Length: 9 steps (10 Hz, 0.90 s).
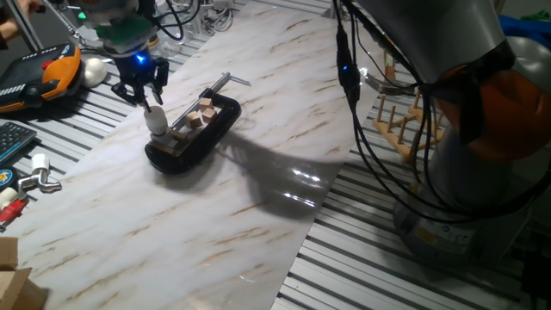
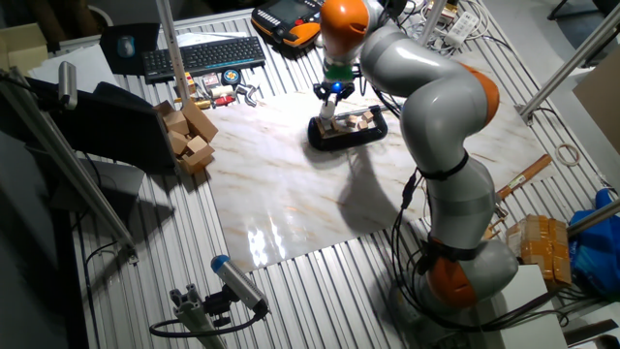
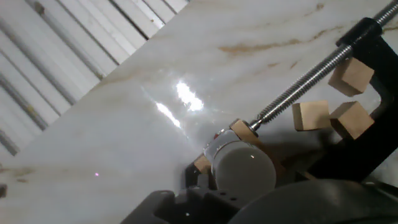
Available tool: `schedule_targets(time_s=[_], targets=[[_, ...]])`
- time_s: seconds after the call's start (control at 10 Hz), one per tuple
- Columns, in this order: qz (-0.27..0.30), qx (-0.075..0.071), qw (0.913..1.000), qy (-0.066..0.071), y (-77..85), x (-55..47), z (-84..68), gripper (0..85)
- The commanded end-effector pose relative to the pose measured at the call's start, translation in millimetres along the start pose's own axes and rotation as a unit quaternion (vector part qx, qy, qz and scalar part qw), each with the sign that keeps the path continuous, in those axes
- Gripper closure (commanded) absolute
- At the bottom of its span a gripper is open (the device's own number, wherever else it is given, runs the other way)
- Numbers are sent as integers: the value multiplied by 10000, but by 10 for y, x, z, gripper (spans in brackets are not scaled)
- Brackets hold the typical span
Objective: Install the light bulb by rotating it
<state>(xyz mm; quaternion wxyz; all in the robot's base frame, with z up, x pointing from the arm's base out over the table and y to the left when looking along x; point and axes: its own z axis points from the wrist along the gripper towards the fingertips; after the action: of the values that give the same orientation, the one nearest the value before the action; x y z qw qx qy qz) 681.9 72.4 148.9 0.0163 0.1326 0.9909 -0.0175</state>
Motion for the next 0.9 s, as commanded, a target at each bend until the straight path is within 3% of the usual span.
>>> schedule_targets(time_s=[0.0, 0.2, 0.3, 0.5, 0.6, 0.8], targets=[[-755, -148, 9970, -20, -1, 3, -8, 510], [-982, -372, 9944, -63, -6, 2, -11, 510], [-1066, -397, 9935, -31, -6, 5, -11, 510], [-1246, -287, 9918, -31, -4, 12, -28, 510], [-1315, -273, 9909, -42, -4, 16, -30, 340], [-1401, -199, 9899, -77, -7, 20, -32, 340]])
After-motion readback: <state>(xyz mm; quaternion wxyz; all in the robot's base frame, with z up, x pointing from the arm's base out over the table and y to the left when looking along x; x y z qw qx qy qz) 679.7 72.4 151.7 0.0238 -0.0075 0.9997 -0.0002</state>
